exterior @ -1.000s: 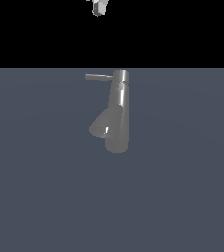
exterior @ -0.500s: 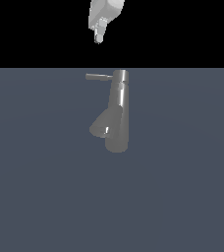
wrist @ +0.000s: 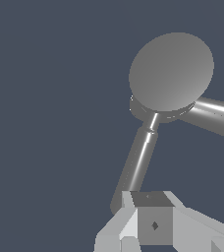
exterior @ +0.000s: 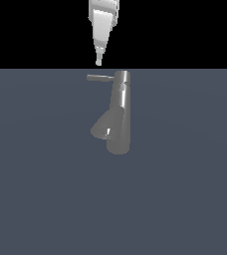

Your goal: Turn on the faucet by rotating a designated handle.

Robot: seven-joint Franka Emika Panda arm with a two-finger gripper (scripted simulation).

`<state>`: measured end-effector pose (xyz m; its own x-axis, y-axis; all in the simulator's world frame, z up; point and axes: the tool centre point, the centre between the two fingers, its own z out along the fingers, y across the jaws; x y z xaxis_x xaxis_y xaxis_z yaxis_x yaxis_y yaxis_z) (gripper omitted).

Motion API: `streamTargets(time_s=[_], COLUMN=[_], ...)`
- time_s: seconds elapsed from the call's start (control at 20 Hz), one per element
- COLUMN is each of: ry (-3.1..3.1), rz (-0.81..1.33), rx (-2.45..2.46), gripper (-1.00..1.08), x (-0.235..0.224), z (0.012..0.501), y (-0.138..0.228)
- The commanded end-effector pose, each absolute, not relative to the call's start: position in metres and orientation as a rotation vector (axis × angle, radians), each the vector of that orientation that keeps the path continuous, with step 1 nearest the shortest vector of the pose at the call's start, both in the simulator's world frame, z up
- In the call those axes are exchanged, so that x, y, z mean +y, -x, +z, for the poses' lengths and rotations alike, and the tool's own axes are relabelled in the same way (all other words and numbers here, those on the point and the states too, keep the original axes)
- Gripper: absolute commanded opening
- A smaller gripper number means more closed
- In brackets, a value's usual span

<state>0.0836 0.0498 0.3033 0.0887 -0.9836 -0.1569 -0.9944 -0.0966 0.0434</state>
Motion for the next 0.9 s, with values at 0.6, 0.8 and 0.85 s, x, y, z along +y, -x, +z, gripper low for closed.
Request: streamTargets(time_s=[0.6,0.8,0.85], ry=[2.027,2.006,2.004], rz=[0.165,0.158,0.157], rx=[2.369,2.393,2.395], gripper=[-1.0,-1.0,-1.0], x=[0.063,0.065,0.065], z=[0.241,0.236,0.236], y=[-0.123,-0.126,-0.126])
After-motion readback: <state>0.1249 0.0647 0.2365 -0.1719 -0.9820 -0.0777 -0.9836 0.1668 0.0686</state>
